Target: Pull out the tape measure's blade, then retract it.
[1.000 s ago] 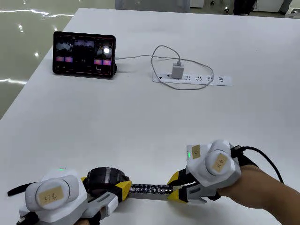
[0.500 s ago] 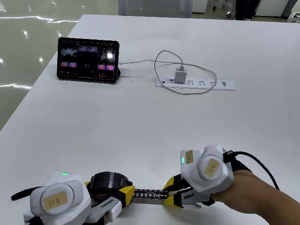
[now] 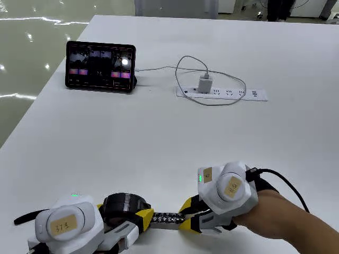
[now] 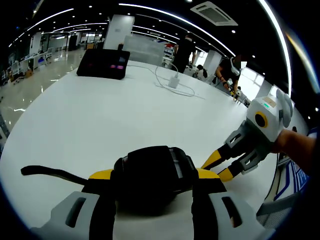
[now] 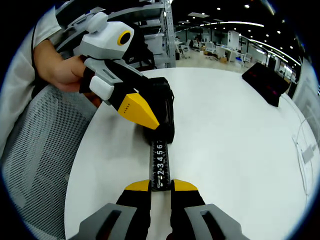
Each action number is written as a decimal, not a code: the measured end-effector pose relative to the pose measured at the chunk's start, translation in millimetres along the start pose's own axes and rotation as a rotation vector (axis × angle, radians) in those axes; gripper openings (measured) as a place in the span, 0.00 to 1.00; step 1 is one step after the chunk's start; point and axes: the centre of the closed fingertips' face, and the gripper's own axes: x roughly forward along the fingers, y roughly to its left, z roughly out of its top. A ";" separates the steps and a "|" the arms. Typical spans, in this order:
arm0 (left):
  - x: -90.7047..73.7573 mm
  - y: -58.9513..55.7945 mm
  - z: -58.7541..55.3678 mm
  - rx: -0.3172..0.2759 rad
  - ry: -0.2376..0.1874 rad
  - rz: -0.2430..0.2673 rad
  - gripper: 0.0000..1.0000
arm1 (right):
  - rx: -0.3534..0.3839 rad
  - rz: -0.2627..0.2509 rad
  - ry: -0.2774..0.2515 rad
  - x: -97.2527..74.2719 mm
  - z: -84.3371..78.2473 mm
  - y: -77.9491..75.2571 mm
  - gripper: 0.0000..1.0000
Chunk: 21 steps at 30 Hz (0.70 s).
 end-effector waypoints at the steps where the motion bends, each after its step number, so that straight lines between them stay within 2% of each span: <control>1: 0.0 0.0 0.0 -0.001 0.000 0.000 0.57 | 0.001 0.000 -0.001 0.3 0.5 0.0 0.11; 21: -0.2 -0.7 -0.3 -0.012 0.000 -0.002 0.57 | 0.009 0.008 -0.015 8.5 8.6 -1.3 0.11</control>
